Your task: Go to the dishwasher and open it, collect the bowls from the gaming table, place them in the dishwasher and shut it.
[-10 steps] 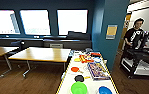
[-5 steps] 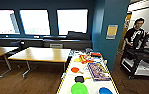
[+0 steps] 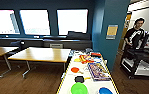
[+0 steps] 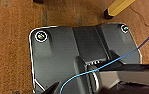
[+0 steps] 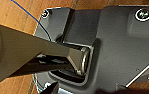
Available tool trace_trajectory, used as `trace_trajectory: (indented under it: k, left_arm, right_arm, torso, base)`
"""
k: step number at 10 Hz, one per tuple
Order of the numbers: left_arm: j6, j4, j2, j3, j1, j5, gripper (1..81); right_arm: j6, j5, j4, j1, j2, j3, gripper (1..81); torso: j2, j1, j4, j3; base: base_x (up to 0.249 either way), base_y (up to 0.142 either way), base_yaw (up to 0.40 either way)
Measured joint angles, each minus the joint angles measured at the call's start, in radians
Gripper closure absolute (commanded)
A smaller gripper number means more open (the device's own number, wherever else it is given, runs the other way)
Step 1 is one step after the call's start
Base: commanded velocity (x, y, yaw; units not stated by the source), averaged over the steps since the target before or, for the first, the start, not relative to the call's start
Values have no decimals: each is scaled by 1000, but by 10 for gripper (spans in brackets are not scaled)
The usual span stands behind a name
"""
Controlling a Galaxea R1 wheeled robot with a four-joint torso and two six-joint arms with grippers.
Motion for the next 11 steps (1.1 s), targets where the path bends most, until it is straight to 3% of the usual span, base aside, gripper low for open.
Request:
trace_trajectory:
  k: [5, 8, 11]
  left_arm:
    - [0, 0, -161, 271, 0, -18, 10]
    - [0, 0, -154, 280, 0, -22, 10]
    - [0, 1, -145, 271, 3, -22, 10]
  right_arm:
    - [63, 22, 8, 30, -260, 356, 10]
    - [100, 24, 9, 89, -446, 624, 10]
    - [127, 20, 20, 166, -714, 881, 10]
  torso:
    - [0, 0, 0, 0]
    - [0, 0, 0, 0]
    - [0, 0, 0, 0]
  base:
    - [0, 0, 0]
    - [0, 0, 0]
    - [0, 0, 0]
